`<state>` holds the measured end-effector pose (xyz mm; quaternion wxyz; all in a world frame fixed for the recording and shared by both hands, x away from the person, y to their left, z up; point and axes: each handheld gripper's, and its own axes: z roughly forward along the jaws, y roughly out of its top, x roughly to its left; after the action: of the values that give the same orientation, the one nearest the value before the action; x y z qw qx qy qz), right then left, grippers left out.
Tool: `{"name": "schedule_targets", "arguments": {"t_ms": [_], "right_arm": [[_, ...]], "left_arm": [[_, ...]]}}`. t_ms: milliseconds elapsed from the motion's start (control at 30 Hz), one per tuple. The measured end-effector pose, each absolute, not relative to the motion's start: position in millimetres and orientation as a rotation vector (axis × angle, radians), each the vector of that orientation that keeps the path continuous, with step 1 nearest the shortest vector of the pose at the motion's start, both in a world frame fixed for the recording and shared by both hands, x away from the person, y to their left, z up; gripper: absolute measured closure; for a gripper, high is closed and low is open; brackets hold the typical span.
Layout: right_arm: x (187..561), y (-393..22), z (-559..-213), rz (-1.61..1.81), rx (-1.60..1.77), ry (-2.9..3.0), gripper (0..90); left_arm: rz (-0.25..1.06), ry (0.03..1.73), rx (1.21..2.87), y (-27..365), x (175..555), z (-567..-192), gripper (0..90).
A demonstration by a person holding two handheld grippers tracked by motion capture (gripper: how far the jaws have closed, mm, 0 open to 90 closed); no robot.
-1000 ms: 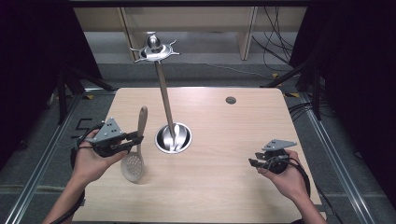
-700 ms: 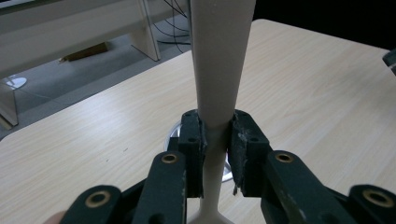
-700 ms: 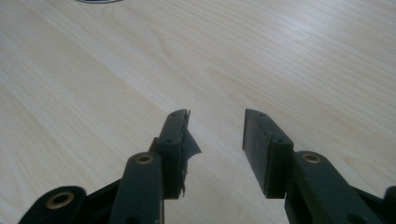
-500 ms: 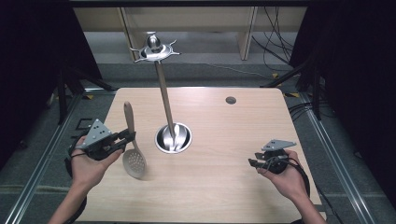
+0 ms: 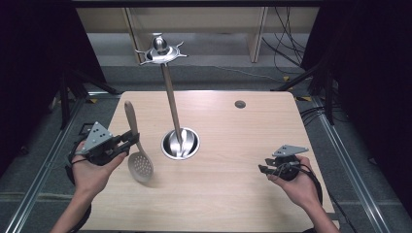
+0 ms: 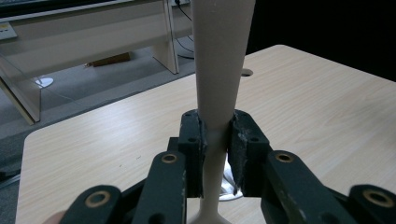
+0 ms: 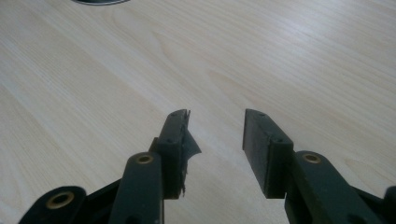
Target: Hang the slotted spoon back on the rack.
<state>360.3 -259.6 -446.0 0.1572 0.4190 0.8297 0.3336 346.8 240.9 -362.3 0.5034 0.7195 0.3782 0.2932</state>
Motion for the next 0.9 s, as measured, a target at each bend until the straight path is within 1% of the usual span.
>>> {"name": "schedule_targets", "arguments": {"t_ms": [33, 67, 367, 900], "right_arm": [[361, -260, -447, 0.954, 1.177, 2.371, 60.9], [361, -260, -447, 0.954, 1.177, 2.370, 60.9], [361, -261, -447, 0.955, 1.176, 2.370, 60.7], [361, -261, -447, 0.958, 1.187, 2.366, 60.5]], "left_arm": [[0.714, 0.913, 1.756, 243, 347, -361, 75.1], [0.710, 0.923, 1.733, 241, 347, -361, 75.2], [0.717, 0.937, 1.719, 240, 347, -355, 75.1], [0.731, 0.909, 1.704, 235, 352, -346, 75.1]]}}
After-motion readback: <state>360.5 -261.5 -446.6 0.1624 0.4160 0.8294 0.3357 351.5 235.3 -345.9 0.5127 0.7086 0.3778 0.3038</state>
